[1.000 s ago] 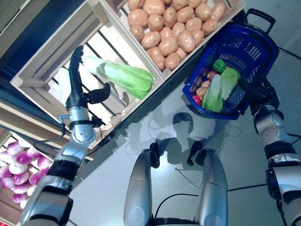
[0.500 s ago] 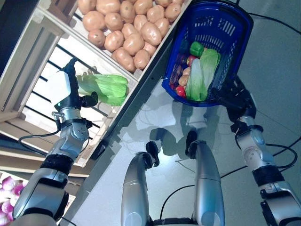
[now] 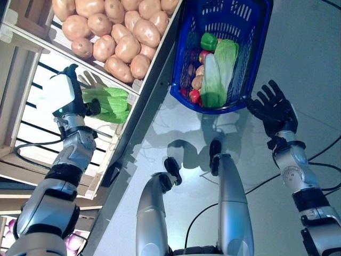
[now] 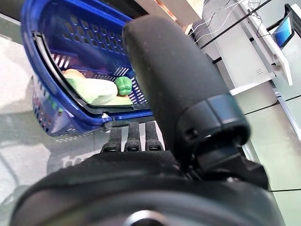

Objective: Put vegetables into the basket

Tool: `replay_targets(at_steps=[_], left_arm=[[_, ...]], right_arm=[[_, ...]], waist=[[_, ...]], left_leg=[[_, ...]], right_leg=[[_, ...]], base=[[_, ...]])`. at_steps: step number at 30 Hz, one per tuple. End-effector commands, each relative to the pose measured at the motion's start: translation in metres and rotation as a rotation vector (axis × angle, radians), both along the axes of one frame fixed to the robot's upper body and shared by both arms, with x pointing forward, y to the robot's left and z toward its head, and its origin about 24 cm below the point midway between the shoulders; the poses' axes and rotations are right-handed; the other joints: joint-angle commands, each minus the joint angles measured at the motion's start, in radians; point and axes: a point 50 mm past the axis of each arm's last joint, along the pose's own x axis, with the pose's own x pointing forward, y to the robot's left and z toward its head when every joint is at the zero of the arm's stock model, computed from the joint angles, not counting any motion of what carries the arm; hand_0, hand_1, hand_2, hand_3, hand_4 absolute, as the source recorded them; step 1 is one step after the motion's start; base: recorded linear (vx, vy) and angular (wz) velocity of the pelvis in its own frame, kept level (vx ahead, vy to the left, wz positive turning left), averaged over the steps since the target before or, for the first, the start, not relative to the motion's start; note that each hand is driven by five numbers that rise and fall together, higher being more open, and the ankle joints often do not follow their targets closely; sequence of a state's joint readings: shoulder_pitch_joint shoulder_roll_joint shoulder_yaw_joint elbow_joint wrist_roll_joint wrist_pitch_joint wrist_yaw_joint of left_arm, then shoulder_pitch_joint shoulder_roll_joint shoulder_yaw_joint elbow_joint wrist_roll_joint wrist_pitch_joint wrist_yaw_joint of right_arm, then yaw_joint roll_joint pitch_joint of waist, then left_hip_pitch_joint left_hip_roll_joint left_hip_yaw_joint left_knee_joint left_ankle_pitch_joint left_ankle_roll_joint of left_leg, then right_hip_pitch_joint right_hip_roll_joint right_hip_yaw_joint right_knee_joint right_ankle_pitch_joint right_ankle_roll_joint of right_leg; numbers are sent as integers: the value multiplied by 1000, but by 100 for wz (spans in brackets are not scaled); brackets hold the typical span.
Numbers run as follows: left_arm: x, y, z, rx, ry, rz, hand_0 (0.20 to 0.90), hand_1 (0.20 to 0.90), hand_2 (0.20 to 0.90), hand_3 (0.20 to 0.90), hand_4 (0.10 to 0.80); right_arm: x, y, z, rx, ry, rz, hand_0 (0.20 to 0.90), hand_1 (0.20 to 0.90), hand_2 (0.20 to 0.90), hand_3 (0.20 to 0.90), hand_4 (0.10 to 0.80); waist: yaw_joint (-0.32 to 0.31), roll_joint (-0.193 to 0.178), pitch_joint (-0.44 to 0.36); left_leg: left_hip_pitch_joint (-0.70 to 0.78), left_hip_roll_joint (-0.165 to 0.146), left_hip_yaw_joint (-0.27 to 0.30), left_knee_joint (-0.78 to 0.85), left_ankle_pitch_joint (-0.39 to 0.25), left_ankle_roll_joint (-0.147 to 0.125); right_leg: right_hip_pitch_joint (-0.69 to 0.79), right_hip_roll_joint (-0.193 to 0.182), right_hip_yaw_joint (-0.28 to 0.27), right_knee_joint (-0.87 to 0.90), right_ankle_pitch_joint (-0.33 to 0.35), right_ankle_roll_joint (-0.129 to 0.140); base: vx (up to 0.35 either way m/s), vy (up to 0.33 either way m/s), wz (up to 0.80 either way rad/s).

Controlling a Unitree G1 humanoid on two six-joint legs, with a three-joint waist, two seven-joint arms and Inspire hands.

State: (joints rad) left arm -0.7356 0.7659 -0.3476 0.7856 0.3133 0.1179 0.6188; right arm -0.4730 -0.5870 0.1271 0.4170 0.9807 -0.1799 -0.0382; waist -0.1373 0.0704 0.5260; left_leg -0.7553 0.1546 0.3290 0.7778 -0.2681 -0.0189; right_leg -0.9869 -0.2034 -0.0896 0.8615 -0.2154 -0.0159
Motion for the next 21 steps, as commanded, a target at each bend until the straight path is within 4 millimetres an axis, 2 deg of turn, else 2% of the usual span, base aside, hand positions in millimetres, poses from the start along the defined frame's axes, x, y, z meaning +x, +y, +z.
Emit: replay_targets(at_steps=[1, 7, 13, 18, 21], left_arm=[[-21, 52, 42, 152, -28, 223, 900, 900, 900, 900, 800], [-26, 65, 38, 151, 86, 312, 900, 900, 900, 900, 800], [-41, 85, 23, 104, 196, 419, 900, 900, 900, 900, 800], [-48, 93, 18, 70, 238, 418, 900, 900, 900, 900, 800], [-48, 92, 17, -4, 200, 386, 900, 900, 900, 900, 800]], right_arm=[[-5, 6, 57, -90, -255, 76, 900, 900, 900, 900, 800], [-4, 6, 61, -82, -254, 73, 900, 900, 900, 900, 800], [-6, 4, 61, -82, -251, 53, 900, 900, 900, 900, 800], [-9, 2, 56, -77, -239, 53, 900, 900, 900, 900, 800], [-10, 2, 53, -71, -227, 51, 900, 900, 900, 900, 800]], waist=[[-18, 29, -6], [-13, 31, -6], [-7, 35, -6], [-6, 39, -6], [-3, 41, -6]], left_leg=[[-25, -5, 18, -55, -3, -5], [-43, -8, 13, -58, 4, -4], [-43, -15, 9, -70, 14, -4], [-32, -16, 13, -77, 16, -1], [-21, -19, 12, -76, 13, 1]], right_leg=[[81, -1, -3, -21, -76, 24], [68, 1, -7, -27, -71, 22], [74, 6, -11, -46, -63, 21], [85, 5, -11, -51, -62, 19], [94, 5, -9, -47, -67, 18]], base=[[0, 0, 0], [0, 0, 0], [0, 0, 0], [7, 0, 0], [35, -19, -1]])
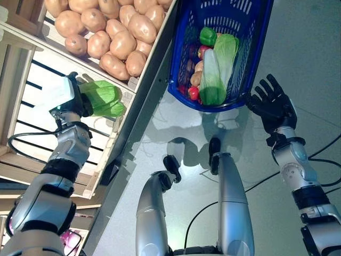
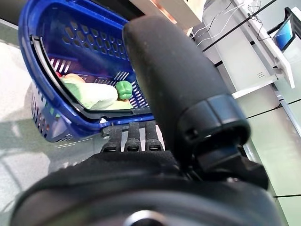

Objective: Put vegetables into the basket

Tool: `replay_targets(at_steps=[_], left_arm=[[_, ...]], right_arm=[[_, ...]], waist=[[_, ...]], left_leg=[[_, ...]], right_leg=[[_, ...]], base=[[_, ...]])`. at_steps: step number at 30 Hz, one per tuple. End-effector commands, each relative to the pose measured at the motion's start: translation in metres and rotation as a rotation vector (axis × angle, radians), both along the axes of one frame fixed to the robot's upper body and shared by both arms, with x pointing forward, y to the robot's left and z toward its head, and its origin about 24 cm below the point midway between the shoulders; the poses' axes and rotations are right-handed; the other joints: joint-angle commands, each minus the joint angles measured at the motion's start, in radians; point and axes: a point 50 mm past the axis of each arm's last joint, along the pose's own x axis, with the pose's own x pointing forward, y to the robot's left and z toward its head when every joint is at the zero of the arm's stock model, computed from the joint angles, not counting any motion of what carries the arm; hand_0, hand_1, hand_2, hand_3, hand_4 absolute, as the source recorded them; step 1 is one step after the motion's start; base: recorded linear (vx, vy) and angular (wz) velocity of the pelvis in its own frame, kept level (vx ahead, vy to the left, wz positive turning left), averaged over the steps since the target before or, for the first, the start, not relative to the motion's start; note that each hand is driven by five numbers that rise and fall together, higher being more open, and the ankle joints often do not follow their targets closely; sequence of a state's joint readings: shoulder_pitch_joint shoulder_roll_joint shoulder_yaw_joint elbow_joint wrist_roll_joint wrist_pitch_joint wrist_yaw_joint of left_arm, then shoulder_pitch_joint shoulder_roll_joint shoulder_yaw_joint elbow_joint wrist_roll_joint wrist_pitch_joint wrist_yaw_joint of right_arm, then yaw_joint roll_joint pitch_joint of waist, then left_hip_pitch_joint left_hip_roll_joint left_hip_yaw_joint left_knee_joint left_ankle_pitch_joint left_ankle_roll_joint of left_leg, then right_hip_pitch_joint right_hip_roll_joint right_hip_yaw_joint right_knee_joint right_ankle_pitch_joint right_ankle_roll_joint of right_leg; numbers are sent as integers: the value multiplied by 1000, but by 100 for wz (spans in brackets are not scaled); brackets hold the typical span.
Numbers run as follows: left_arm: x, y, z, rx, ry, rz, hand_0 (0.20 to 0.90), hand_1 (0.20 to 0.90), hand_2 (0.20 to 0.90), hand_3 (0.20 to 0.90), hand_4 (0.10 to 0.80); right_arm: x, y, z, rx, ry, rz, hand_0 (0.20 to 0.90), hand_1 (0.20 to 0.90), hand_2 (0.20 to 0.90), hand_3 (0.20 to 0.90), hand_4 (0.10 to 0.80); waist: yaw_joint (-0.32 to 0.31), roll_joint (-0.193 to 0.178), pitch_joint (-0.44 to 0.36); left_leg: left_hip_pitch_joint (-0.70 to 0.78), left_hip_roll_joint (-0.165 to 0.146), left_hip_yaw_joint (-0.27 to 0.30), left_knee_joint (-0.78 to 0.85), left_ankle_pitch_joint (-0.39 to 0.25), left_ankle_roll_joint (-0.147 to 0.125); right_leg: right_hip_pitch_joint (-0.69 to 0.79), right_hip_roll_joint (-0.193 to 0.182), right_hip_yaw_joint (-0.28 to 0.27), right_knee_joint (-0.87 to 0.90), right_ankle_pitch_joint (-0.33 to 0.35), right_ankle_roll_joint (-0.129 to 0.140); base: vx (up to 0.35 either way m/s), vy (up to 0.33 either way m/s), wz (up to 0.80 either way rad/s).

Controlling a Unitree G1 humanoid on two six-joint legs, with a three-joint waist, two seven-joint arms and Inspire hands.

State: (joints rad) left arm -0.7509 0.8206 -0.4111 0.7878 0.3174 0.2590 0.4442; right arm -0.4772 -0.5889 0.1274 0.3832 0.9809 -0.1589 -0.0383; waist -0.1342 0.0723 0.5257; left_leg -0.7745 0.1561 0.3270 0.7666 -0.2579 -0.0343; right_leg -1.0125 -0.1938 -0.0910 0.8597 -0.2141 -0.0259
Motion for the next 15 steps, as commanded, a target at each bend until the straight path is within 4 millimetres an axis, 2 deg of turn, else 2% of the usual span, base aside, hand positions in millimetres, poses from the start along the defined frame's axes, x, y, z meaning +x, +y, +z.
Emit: replay_targets(at_steps=[1, 8, 12, 15], left_arm=[[-46, 73, 18, -27, -45, 285, 900, 900, 900, 900, 800], [-57, 70, 26, -140, -301, 226, 900, 900, 900, 900, 800], [-72, 65, 27, -174, -529, 185, 900, 900, 900, 900, 800], [-80, 54, 26, -201, -703, 130, 900, 900, 900, 900, 800]], right_arm=[[-12, -4, 42, -62, -202, 20, 900, 900, 900, 900, 800], [-20, -4, 27, -55, -177, 4, 900, 900, 900, 900, 800], [-27, -2, 9, -39, -150, -9, 900, 900, 900, 900, 800], [-33, 2, -5, -29, -124, -18, 900, 900, 900, 900, 800]], waist=[[-4, 41, -6], [10, 43, -6], [22, 41, -6], [33, 35, -6]], left_leg=[[28, -25, 9, -81, 1, 13], [77, -40, 5, -94, 4, 22], [123, -50, -1, -108, 2, 26], [162, -57, -15, -122, -2, 23]], right_leg=[[151, -4, -13, -60, -72, 32], [198, -13, -20, -66, -78, 27], [246, -21, -31, -74, -85, 24], [294, -23, -46, -89, -93, 24]], base=[[56, -48, 0], [63, -41, 0], [55, -53, 1], [67, -59, 11]])
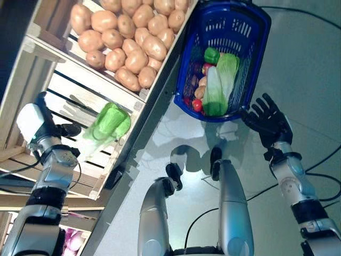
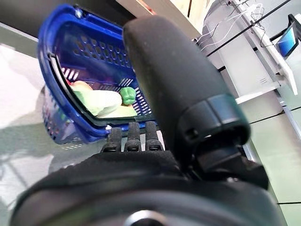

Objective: Put vegetables into the basket

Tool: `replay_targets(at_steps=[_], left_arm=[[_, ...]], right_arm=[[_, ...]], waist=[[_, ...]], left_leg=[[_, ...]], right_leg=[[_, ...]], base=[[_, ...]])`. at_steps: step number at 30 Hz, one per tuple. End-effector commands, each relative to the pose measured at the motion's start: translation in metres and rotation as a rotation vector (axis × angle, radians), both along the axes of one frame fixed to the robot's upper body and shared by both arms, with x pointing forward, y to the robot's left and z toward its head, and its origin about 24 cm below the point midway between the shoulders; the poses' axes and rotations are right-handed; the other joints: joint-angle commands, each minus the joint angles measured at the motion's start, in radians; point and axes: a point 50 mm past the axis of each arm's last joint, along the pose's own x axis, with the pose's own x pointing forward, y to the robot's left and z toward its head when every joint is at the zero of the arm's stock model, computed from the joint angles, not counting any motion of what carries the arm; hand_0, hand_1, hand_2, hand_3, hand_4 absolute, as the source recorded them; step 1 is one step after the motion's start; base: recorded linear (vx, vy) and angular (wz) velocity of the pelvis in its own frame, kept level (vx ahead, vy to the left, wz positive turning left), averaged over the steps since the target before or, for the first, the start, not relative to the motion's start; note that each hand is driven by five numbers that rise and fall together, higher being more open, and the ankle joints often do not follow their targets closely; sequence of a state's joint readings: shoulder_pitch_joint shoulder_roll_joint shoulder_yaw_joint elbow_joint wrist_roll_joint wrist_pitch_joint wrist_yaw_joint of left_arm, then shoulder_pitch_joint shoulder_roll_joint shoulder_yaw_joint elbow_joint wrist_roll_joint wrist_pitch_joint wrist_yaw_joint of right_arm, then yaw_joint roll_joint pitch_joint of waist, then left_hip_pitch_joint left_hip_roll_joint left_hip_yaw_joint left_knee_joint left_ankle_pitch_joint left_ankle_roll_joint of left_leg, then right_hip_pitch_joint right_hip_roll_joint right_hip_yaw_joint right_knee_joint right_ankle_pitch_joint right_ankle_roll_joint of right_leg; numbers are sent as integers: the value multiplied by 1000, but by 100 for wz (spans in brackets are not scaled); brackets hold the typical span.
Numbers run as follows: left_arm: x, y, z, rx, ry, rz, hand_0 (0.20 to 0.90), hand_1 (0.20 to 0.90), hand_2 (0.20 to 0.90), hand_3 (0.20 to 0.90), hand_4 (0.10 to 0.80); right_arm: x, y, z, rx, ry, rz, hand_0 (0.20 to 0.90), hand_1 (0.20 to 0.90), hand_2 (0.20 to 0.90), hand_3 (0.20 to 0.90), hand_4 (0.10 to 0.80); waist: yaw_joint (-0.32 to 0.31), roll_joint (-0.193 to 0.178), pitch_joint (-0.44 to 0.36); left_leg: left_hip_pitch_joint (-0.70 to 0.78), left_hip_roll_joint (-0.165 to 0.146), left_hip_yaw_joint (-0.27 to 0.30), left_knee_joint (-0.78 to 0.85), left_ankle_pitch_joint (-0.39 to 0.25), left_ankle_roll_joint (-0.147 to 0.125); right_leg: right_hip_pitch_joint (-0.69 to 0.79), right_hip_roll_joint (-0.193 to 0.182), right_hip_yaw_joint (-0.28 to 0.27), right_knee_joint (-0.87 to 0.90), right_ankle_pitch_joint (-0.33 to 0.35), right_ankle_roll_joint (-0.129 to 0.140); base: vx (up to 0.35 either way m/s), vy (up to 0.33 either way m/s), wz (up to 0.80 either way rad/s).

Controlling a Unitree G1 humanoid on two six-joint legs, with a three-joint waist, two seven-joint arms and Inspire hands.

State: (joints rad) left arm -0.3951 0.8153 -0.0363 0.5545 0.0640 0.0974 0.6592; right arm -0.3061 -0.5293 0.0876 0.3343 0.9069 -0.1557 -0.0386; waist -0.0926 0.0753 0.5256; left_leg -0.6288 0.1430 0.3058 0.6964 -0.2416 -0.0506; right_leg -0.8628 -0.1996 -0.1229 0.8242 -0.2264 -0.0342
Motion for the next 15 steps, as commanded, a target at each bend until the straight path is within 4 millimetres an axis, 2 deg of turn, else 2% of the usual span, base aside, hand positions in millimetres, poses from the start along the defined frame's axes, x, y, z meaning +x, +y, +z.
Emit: replay_targets(at_steps=[1, 4, 7, 15], left_arm=[[-22, 19, 46, 104, -325, 101, 900, 900, 900, 900, 800], [-26, 12, 39, 71, -383, 44, 900, 900, 900, 900, 800], [-24, 6, 31, 82, -338, -12, 900, 900, 900, 900, 800], [-20, -3, 0, 65, -27, -167, 900, 900, 900, 900, 800]], right_arm=[[-6, 4, 40, -26, -234, 14, 900, 900, 900, 900, 800], [-10, 4, 31, -12, -221, 5, 900, 900, 900, 900, 800], [-11, 4, 27, -4, -205, 2, 900, 900, 900, 900, 800], [-14, 2, 23, 16, -186, 7, 900, 900, 900, 900, 800]], waist=[[-8, 32, -6], [-1, 26, -6], [2, 19, -6], [7, 23, -6]], left_leg=[[19, -44, 6, -52, -18, 39], [23, -44, -2, -42, -22, 40], [26, -41, -6, -32, -26, 41], [11, -37, -10, -25, -21, 45]], right_leg=[[146, -18, -15, -53, -81, 32], [158, -20, -24, -46, -87, 29], [166, -22, -31, -38, -91, 27], [160, -21, -38, -39, -82, 32]], base=[[25, -44, 7], [22, -49, 4], [23, -45, 5], [1, -7, 4]])
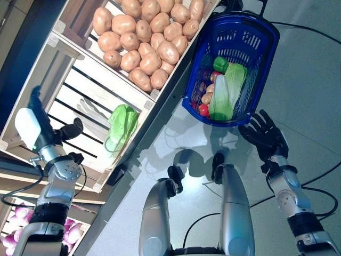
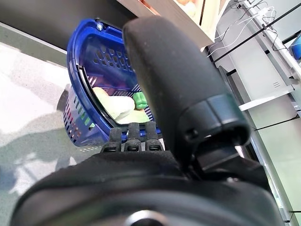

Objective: Put vegetables into the basket

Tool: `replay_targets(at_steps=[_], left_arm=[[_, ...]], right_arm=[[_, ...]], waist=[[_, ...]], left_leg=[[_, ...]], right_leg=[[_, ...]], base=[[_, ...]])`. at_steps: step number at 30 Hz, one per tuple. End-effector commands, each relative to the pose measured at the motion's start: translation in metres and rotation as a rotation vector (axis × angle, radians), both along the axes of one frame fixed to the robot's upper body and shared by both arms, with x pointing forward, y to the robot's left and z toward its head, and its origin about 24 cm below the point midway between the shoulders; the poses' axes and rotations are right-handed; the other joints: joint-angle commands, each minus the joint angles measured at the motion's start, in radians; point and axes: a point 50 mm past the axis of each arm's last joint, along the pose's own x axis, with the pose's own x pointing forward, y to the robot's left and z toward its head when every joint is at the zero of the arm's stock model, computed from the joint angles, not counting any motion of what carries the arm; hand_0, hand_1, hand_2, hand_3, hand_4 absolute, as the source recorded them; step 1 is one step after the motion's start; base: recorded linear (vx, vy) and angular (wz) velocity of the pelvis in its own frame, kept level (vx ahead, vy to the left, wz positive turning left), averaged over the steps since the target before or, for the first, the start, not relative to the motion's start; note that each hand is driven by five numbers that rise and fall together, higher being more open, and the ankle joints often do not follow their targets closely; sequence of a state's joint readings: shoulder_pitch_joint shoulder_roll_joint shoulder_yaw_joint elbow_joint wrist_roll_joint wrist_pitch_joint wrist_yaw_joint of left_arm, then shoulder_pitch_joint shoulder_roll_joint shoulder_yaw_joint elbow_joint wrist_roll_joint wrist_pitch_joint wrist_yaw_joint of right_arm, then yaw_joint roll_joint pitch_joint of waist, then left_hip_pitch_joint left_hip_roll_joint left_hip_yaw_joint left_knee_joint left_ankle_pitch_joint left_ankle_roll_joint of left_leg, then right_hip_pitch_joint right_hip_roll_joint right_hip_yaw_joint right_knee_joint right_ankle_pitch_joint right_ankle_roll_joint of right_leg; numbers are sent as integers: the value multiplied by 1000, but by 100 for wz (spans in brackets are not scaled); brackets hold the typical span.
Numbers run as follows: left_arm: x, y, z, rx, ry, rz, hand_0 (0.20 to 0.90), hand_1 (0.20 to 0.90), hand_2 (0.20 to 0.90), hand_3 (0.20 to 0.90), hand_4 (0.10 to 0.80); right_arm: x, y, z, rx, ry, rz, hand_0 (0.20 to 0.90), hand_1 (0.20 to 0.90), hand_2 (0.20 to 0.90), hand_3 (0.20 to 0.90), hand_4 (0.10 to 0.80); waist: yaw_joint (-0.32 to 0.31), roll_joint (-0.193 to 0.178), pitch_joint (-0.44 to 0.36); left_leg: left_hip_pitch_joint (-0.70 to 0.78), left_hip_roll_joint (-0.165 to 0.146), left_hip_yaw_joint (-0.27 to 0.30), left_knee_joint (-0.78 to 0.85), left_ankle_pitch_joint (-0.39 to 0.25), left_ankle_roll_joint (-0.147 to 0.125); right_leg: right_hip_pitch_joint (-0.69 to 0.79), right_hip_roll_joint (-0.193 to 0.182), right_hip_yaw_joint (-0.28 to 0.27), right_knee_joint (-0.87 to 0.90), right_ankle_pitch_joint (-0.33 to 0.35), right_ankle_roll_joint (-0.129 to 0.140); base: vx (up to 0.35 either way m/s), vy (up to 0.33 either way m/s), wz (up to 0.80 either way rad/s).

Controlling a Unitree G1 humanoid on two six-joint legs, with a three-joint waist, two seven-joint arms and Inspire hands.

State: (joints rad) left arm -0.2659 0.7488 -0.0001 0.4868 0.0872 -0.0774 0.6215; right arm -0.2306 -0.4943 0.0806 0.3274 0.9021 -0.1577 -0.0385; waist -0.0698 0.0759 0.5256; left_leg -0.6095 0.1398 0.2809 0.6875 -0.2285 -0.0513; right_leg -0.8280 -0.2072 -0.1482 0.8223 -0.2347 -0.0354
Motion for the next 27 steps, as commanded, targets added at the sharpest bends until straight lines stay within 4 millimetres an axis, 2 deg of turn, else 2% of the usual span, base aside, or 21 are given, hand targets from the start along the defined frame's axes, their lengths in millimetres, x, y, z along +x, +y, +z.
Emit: replay_targets(at_steps=[1, 6, 14, 23, 27], left_arm=[[-5, 14, 23, 80, 16, -33, 900, 900, 900, 900, 800], [-1, 0, -4, -11, 170, -191, 900, 900, 900, 900, 800], [-5, -1, -32, -160, 288, -267, 900, 900, 900, 900, 800], [-6, 2, -47, -200, 336, -220, 900, 900, 900, 900, 800], [-1, 6, -41, -186, 335, -185, 900, 900, 900, 900, 800]], right_arm=[[1, 1, 49, -14, -257, 19, 900, 900, 900, 900, 800], [3, 2, 48, -16, -246, 21, 900, 900, 900, 900, 800], [4, -1, 52, -29, -251, 21, 900, 900, 900, 900, 800], [6, -2, 51, -10, -248, 26, 900, 900, 900, 900, 800], [7, -1, 54, -6, -254, 25, 900, 900, 900, 900, 800]], waist=[[-15, 22, -6], [-14, 26, -6], [-16, 25, -6], [-18, 13, -6], [-19, 5, -6]], left_leg=[[-34, -31, 19, 1, -32, 51], [-18, -32, 19, -25, -27, 51], [-34, -25, 23, -28, -20, 54], [-61, -19, 18, -19, -17, 52], [-74, -16, 16, -16, -17, 51]], right_leg=[[98, -15, -8, -22, -71, 30], [117, -9, -9, -51, -60, 39], [109, -3, -8, -71, -44, 45], [92, 6, -6, -76, -36, 45], [82, 9, -8, -76, -33, 44]], base=[[-6, 9, 4], [-1, 5, 2], [-11, 13, 0], [-14, 5, 0], [-14, -2, 0]])
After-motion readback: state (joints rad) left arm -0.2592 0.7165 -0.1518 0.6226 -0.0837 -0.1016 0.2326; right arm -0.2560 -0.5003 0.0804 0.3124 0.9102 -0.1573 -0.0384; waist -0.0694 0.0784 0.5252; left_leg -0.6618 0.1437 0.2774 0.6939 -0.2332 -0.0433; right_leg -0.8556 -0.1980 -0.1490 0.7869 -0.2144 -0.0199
